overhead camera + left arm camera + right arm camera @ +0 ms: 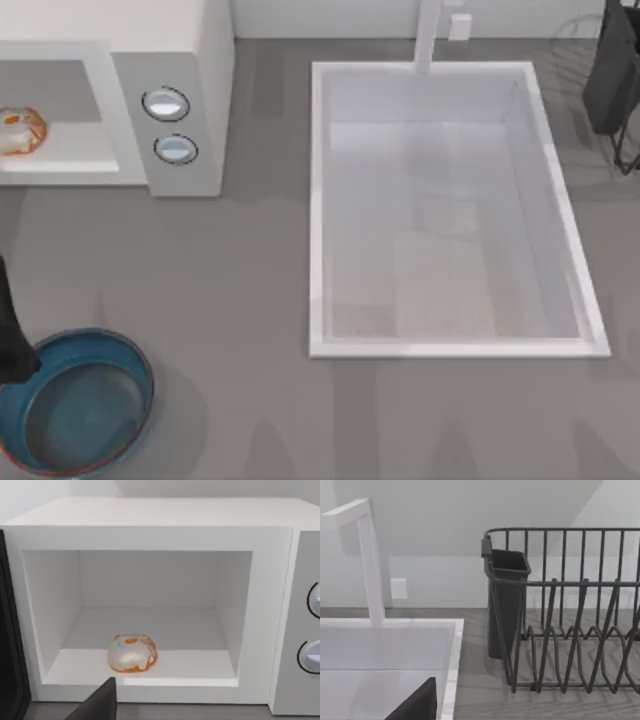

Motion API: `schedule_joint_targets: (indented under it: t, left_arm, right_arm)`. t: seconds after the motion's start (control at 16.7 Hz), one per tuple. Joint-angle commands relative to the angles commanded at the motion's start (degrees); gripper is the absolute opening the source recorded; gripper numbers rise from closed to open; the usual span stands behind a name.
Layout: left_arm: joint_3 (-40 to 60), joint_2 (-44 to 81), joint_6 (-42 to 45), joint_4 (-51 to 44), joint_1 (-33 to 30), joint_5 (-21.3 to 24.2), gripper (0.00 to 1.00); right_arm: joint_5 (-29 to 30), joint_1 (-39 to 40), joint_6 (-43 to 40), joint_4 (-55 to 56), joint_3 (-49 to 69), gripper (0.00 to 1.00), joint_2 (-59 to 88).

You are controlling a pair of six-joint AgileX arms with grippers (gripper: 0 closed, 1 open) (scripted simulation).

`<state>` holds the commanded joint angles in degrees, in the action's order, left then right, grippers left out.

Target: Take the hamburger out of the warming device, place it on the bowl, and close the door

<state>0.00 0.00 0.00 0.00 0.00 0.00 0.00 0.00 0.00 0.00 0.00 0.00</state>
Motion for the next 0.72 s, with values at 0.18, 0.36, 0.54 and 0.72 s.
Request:
schedule_joint_targets:
  t: [0.18, 0.36, 0.54, 0.72]
  left_arm:
    - [0.0, 0.0, 0.0, 0.0, 0.0, 0.0, 1.00]
    - [0.0, 0.0, 0.0, 0.0, 0.0, 0.0, 1.00]
    - [1.7, 3.5, 0.1, 1.9, 0.3, 0.3, 1.00]
    - [5.9, 12.3, 0.5, 6.4, 1.0, 1.2, 1.00]
  right_arm:
    - [0.0, 0.0, 0.0, 0.0, 0.0, 1.00, 0.0]
    - [0.0, 0.0, 0.0, 0.0, 0.0, 1.00, 0.0]
    - [0.0, 0.0, 0.0, 0.0, 0.0, 1.00, 0.0]
    - [0.0, 0.0, 0.0, 0.0, 0.0, 1.00, 0.0]
